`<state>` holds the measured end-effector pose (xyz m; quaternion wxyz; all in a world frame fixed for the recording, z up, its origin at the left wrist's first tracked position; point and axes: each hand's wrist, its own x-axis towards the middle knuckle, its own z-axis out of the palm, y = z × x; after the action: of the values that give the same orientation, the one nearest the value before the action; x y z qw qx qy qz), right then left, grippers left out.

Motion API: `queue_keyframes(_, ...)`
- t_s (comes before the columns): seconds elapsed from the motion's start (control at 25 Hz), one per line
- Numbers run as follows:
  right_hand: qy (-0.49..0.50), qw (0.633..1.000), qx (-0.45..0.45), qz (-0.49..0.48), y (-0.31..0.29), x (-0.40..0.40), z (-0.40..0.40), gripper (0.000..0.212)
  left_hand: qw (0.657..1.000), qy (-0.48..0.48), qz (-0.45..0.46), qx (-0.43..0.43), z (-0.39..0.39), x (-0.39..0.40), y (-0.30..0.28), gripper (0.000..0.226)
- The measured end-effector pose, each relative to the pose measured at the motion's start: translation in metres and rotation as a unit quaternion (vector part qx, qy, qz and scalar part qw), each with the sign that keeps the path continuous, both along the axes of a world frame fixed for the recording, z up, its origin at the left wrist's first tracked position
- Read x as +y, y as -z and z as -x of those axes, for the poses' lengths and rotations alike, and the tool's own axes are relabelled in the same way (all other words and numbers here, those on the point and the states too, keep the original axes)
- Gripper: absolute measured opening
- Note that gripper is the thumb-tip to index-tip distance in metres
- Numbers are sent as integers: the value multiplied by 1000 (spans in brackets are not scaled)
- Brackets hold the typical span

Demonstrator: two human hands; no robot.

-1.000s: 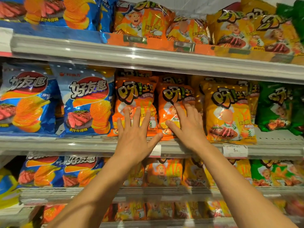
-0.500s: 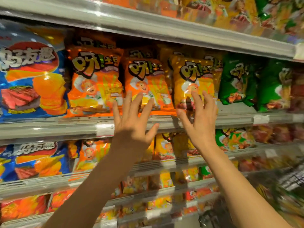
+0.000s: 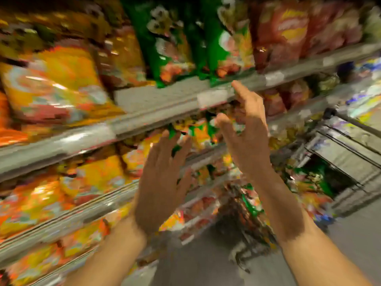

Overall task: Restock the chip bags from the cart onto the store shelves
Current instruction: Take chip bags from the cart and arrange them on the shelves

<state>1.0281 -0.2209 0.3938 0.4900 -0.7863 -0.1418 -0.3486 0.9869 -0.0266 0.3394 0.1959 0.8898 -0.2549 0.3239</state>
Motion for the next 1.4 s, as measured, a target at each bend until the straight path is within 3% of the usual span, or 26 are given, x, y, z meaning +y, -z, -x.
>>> queue_keyframes(0.08,47,994,73,-61,44,-70,-6,49,996,33,-14,84,-7,-56,52,43)
queue_keyframes(0.16,126,978,142,-81,100,-128,-12,43,974,35,5,224,-20,-106,93,41)
queue_keyframes(0.28,165,912,360,-110,188,-186,-5,40,922,65,27,381,-50,-161,142,45)
queue_keyframes(0.36,179,860,464,-117,241,-210,6,41,890,100,34,443,-80,-192,172,47)
queue_keyframes(0.52,176,793,568,-136,298,-244,1,41,859,107,-53,498,-156,-255,216,55)
queue_keyframes(0.64,192,761,604,-139,319,-279,-18,53,827,114,-89,543,-207,-306,249,54)
queue_keyframes(0.88,241,661,676,-220,353,-339,-60,69,742,131,-203,625,-259,-359,308,62)
queue_keyframes(1.08,243,638,673,-286,385,-395,-93,73,694,104,-284,654,-259,-376,341,59)
queue_keyframes(1.28,246,591,658,-395,432,-482,-150,89,624,63,-218,747,-234,-415,378,65)
queue_keyframes(1.32,239,584,653,-419,440,-495,-161,86,608,44,-203,767,-229,-426,383,67)
queue_keyframes(1.4,213,564,633,-485,457,-519,-182,60,573,19,-182,799,-222,-442,402,66)
